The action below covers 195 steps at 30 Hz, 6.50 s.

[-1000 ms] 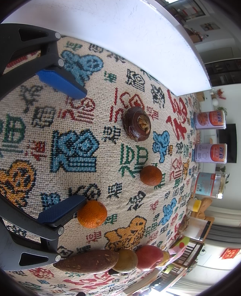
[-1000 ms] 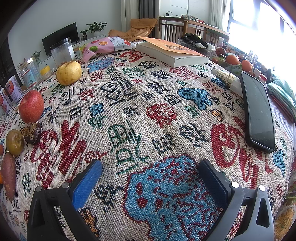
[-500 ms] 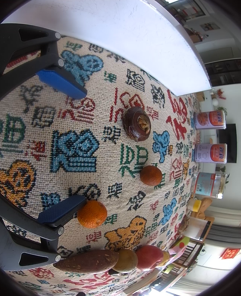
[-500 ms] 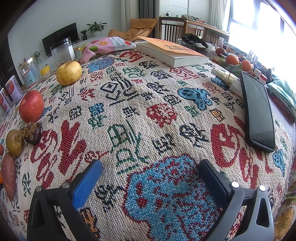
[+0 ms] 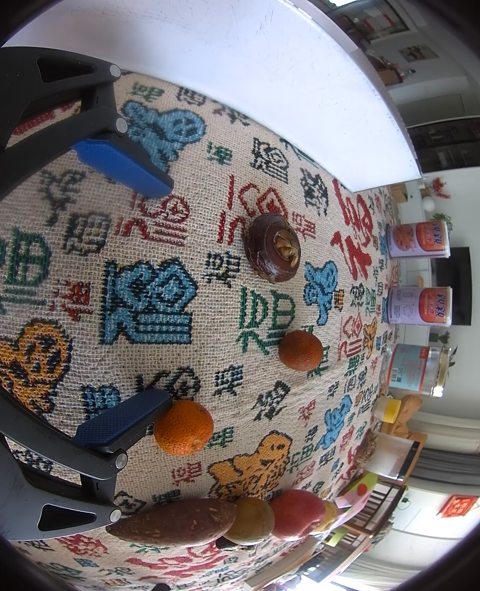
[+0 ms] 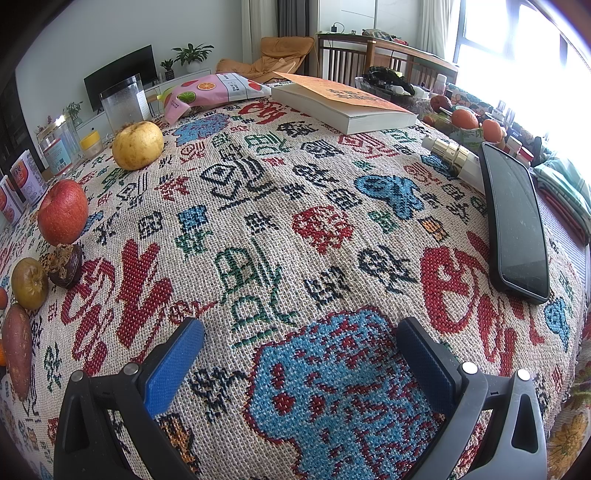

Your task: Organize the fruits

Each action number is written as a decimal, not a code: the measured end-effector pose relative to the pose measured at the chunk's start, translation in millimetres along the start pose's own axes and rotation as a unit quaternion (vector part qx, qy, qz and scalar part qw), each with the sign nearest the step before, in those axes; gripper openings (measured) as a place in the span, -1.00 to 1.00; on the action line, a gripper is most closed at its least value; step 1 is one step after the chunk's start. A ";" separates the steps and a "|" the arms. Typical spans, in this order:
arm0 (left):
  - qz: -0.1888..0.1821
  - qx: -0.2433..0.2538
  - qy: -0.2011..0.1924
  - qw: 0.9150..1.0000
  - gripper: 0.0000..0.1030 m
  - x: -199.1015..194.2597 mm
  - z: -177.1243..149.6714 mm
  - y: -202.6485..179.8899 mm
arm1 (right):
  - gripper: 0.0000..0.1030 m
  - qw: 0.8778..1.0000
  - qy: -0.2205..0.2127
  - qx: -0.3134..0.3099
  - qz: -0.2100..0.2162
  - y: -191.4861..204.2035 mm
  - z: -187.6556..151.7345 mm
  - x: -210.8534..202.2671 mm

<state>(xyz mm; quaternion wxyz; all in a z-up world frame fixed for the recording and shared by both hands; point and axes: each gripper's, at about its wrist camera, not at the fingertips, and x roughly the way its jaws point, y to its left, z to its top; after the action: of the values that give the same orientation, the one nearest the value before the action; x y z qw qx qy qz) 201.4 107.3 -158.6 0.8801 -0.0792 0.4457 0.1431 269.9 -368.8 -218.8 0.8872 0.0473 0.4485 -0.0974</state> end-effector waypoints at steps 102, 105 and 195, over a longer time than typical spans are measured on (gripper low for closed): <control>-0.115 0.065 -0.029 0.991 0.80 -54.7 39.4 20.3 | 1.00 1.000 0.000 0.000 0.000 2.1 -0.8 0.2; -0.111 0.022 -0.001 0.994 0.80 -24.0 65.0 42.6 | 1.00 1.000 0.000 0.000 0.000 2.1 -0.9 0.2; -0.029 0.045 -0.010 0.999 0.89 -47.2 -47.8 -16.8 | 1.00 0.995 0.000 -0.083 0.060 80.0 -29.9 -17.1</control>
<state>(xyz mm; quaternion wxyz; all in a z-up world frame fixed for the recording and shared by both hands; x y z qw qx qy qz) 143.9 70.2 -148.5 0.8909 -0.0505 0.4405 0.0983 253.7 -283.3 -223.1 0.8925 0.0004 0.4511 -0.0065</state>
